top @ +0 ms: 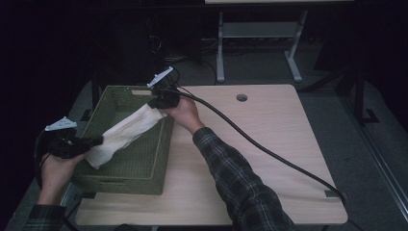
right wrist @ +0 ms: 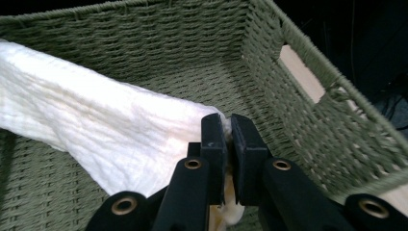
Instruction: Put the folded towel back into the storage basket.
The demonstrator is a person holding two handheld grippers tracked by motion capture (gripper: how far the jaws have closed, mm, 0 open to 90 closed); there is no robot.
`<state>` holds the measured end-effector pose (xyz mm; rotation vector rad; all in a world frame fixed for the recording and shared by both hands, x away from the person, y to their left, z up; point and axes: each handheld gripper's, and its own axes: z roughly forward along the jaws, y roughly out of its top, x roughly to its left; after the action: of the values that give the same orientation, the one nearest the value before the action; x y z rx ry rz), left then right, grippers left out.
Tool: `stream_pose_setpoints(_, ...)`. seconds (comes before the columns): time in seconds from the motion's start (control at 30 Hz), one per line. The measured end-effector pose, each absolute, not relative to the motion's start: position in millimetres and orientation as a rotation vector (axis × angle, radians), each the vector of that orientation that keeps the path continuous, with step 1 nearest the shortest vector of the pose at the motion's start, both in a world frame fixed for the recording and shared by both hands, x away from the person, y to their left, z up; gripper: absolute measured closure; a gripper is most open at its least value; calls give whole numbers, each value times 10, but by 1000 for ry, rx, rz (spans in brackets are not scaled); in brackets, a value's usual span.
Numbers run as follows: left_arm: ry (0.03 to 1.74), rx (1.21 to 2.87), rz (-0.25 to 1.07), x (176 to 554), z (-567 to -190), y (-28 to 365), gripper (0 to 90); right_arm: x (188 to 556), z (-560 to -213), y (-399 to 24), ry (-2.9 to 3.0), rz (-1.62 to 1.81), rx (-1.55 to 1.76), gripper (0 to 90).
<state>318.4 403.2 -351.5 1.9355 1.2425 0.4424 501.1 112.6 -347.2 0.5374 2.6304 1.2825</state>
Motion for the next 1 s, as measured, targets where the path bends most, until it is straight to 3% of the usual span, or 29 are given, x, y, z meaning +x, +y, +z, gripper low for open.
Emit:
stream_pose_setpoints(0.1, 1249, 1951, 433, 3211, -3556, 4061, 840, 5042, -3556, 1165, 2649, 1282, 551, 848)
stream_pose_setpoints(0.27, 1263, 1949, 490, 3211, -3554, 4063, 685, 5085, -3671, 1208, 2669, 1252, 574, 848)
stream_pose_setpoints(0.5, 1236, 1942, 505, 3189, -3512, 3994, 587, 5155, -3770, 1252, 2665, 1197, 558, 843)
stream_pose_setpoints(0.67, 1211, 1919, 498, 3190, -3469, 3889, 492, 5139, -3690, 1220, 2626, 1229, 616, 607)
stream_pose_setpoints(1.0, 1081, 1902, 468, 3189, -3248, 3340, 459, 5029, -3503, 776, 2584, 1295, 637, 465)
